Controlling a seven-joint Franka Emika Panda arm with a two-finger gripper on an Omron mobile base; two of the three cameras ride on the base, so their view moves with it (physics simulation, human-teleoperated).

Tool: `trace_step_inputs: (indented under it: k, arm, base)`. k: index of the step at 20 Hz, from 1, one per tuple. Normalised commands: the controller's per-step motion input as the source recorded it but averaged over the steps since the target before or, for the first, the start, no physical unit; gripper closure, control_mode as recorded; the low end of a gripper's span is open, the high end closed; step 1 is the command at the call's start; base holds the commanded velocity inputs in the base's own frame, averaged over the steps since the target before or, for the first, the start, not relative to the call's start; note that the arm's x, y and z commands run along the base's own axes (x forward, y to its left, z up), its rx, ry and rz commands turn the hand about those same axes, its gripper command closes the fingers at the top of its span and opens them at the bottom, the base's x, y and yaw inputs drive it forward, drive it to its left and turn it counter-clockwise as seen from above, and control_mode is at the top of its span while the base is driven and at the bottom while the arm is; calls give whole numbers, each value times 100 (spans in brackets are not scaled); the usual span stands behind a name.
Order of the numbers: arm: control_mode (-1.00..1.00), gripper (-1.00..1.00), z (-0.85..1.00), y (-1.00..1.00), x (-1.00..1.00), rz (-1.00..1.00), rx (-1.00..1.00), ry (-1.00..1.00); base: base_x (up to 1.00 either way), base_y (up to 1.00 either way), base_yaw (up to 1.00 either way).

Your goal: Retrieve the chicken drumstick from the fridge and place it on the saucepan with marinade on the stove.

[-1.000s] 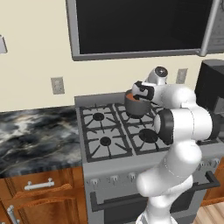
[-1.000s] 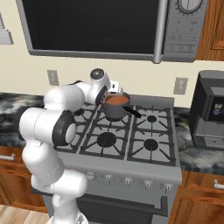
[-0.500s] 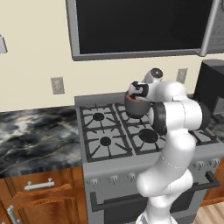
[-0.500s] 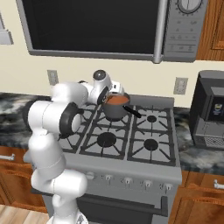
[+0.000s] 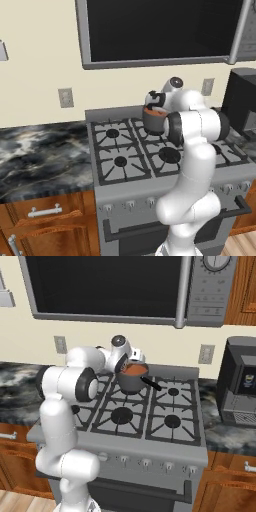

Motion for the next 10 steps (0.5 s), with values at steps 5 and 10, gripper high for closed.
trace_step_inputs:
  k: [5, 10]
  arm:
    - [-100, 100, -27, -10, 27, 0, 0, 0]
    - [-100, 100, -19, -2, 34, 0, 0, 0]
  base:
    - [0, 0, 0]
    - [0, 0, 0]
